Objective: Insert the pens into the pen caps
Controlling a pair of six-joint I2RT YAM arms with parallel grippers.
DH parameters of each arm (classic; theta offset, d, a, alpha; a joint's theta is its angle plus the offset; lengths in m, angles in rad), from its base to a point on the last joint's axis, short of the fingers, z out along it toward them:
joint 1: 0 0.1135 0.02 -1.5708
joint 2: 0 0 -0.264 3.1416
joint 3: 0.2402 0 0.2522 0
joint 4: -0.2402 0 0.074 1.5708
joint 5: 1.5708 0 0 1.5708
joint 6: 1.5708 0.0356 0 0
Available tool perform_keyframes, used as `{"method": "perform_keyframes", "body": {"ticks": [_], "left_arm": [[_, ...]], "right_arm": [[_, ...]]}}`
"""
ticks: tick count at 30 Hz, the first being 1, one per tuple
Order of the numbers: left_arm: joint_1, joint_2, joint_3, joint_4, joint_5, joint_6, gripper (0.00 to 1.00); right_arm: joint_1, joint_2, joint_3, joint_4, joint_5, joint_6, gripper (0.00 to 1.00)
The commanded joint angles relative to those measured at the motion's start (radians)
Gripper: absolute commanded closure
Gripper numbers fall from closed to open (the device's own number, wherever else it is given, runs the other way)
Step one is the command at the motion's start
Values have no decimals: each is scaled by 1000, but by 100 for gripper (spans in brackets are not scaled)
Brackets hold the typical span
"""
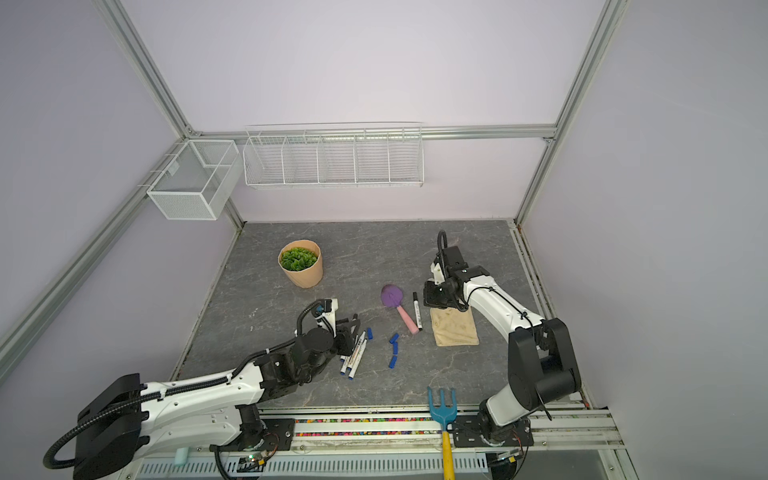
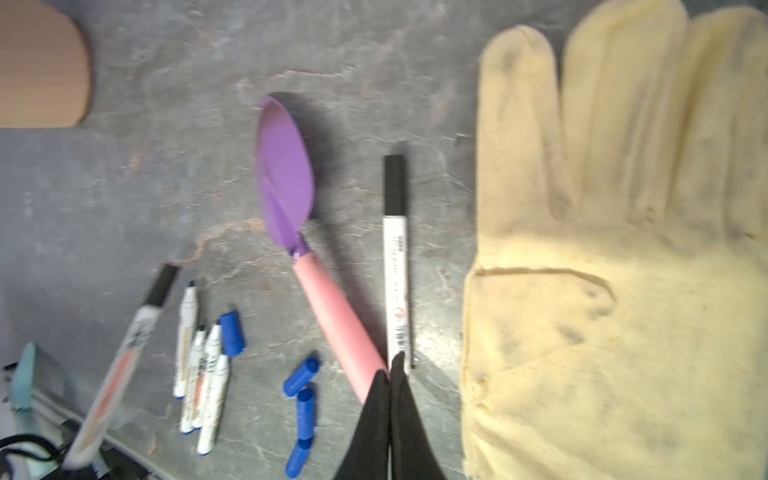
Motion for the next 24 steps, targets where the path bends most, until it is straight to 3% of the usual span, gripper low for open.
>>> {"method": "perform_keyframes", "body": {"ticks": [1, 5, 12, 20, 24], "left_arm": [[-3, -49, -42, -3, -17, -17, 57], [-2, -103, -68, -2, -2, 11, 57], [-1, -171, -72, -117, -77, -35, 56], [18, -311, -104, -503, -263, -400, 52], [69, -494, -171, -633, -302, -501, 49]], "right_arm": [[21, -7, 7, -3, 55, -1, 93], [21, 11, 19, -13, 44, -5, 93], [67, -7, 15, 1, -8, -39, 91], [336, 51, 144, -8, -132, -152, 84], [406, 98, 191, -12, -145, -156, 82]]}}
